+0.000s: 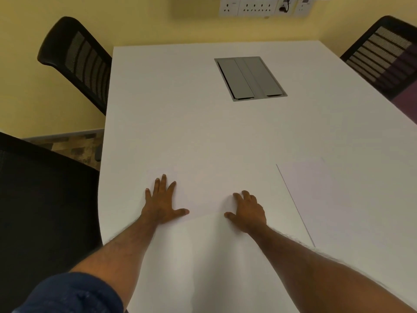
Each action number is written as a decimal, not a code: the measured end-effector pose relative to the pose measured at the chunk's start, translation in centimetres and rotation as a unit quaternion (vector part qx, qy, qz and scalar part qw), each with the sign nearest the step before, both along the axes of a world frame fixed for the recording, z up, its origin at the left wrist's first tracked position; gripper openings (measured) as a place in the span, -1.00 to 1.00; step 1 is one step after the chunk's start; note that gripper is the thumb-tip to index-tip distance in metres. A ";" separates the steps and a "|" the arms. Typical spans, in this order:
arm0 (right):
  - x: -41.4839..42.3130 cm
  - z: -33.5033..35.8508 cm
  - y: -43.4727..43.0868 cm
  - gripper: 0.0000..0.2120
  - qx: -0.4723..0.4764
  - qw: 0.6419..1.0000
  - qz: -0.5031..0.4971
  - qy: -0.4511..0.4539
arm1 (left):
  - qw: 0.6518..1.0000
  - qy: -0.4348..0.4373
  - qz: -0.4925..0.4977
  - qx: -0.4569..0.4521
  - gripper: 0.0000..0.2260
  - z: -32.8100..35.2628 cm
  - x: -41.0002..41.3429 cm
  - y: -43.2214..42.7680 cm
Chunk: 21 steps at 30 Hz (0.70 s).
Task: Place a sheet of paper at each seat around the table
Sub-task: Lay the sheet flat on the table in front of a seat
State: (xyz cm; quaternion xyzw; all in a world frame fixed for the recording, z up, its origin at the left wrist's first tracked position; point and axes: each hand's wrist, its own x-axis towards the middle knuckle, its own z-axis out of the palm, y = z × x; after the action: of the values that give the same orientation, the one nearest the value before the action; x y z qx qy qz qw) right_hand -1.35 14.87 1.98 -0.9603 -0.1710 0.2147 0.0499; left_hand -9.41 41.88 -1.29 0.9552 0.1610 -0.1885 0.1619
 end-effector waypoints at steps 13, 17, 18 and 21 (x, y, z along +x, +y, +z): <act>-1.1 5.8 -12.6 -0.30 -0.020 0.997 -0.018 -0.074 | 0.993 -0.029 -0.085 0.074 0.00 4.8 -0.6 -9.1; -0.9 7.6 -17.3 -0.27 -0.015 0.995 -0.010 -0.101 | 0.987 -0.039 -0.118 0.100 0.04 6.4 -0.3 -13.5; -0.9 7.8 -18.5 -0.27 -0.013 0.994 -0.011 -0.104 | 0.986 -0.043 -0.124 0.103 0.07 6.7 -0.3 -14.7; -0.7 8.3 -22.6 -0.24 0.004 0.994 -0.013 -0.104 | 0.984 -0.063 -0.124 0.107 0.06 7.6 -0.3 -18.2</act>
State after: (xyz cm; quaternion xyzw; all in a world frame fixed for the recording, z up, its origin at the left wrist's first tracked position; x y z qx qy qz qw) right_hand -2.03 -7.72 10.24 -0.9795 -0.1632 0.1120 0.0383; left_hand -9.66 23.65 6.35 0.9895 0.0497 -0.1287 0.0438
